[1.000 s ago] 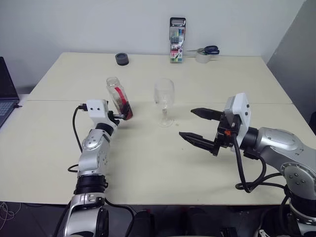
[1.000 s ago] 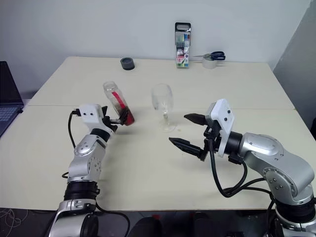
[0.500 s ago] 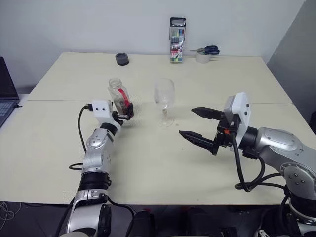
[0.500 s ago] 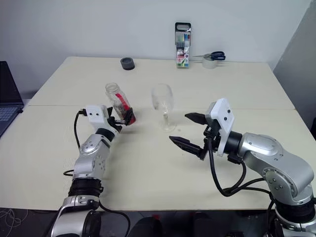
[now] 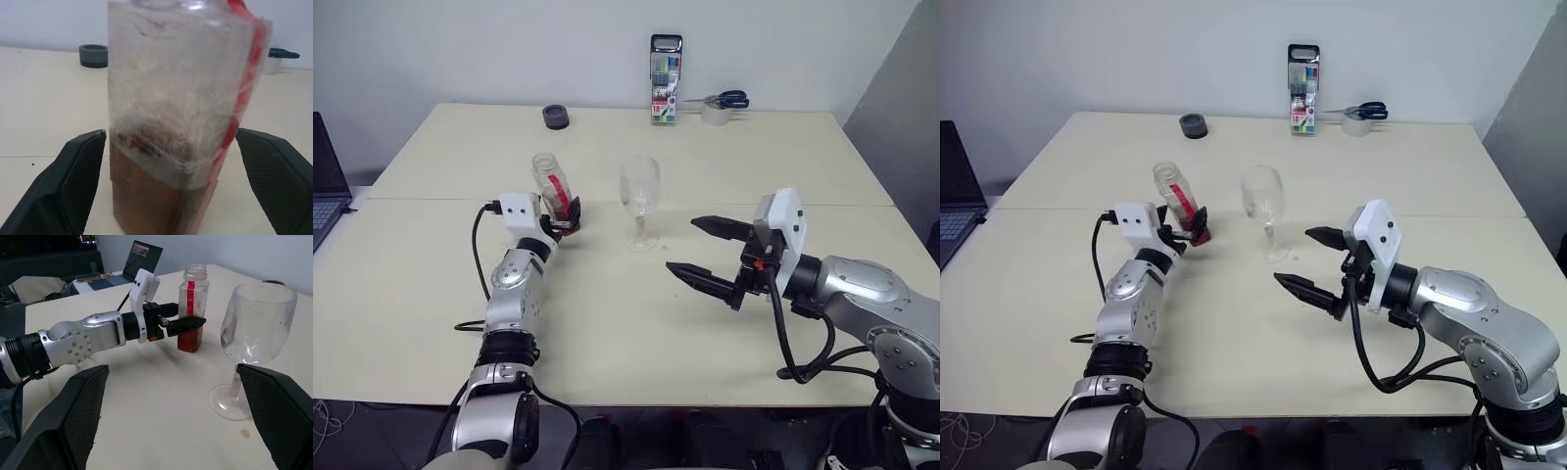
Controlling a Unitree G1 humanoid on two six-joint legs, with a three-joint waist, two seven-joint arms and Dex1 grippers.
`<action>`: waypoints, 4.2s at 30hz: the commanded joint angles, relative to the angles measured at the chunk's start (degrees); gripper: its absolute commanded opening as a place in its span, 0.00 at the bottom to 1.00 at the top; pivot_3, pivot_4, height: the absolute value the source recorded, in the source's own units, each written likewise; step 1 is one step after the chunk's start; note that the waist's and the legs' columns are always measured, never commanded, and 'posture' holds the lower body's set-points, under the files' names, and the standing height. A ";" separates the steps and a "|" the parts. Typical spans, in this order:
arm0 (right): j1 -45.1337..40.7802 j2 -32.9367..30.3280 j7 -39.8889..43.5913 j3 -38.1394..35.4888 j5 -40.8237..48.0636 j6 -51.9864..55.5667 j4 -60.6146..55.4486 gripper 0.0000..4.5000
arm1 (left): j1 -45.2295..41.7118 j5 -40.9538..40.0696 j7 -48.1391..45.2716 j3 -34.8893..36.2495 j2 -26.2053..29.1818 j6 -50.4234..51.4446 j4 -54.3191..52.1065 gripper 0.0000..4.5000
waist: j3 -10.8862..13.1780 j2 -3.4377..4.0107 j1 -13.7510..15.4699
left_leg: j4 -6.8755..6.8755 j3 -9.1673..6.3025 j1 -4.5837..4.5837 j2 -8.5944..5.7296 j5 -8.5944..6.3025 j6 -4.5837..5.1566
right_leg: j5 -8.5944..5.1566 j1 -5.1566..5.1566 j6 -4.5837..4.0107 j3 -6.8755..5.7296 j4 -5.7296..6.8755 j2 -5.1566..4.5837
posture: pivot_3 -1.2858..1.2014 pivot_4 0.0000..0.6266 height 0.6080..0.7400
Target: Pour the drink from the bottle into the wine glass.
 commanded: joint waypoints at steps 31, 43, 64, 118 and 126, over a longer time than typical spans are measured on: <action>1.29 -0.31 -2.60 0.72 1.27 -0.25 -3.74 0.99 | -10.76 1.22 -3.66 0.83 1.36 -9.85 17.76 1.00 | 0.01 -0.02 0.00 | 0.04 -0.05 -0.04 -0.01 0.01 -0.01 | 0.00 -0.01 0.00 -0.07 0.01 0.00 | 0.52 0.24 1.00; 0.21 0.09 -3.91 1.01 1.94 0.80 -3.82 1.00 | -11.62 1.27 -3.57 1.13 1.72 -10.55 20.38 0.75 | 0.01 -0.03 0.00 | 0.05 -0.06 -0.04 -0.02 0.01 -0.02 | 0.00 -0.01 0.00 -0.08 0.01 -0.02 | 0.52 0.24 1.00; -0.86 0.70 -6.27 2.12 1.89 0.35 -3.53 1.00 | -9.72 0.39 -28.91 -4.21 10.20 -2.59 13.59 0.75 | 0.01 -0.03 -0.23 | 0.07 -0.08 -0.10 -0.02 0.02 -0.03 | 0.00 -0.08 0.00 -0.10 0.04 -0.01 | 0.52 0.24 1.00; 0.39 -0.91 -5.69 1.90 1.84 0.47 -3.36 1.00 | 8.22 9.55 6.85 -6.40 -5.37 -2.85 -10.98 1.00 | -0.01 -0.06 0.05 | 0.09 -0.09 -0.11 -0.03 0.00 0.00 | 0.00 -0.06 0.00 -0.09 0.06 -0.04 | 0.52 0.24 1.00; -0.65 -1.12 -6.52 1.55 2.84 1.59 -3.75 1.00 | 6.72 14.28 15.31 -6.76 -7.31 -6.74 -9.76 1.00 | -0.01 -0.07 0.11 | 0.09 -0.08 -0.11 -0.03 0.00 0.00 | 0.00 -0.05 0.00 -0.09 0.06 -0.04 | 0.52 0.24 1.00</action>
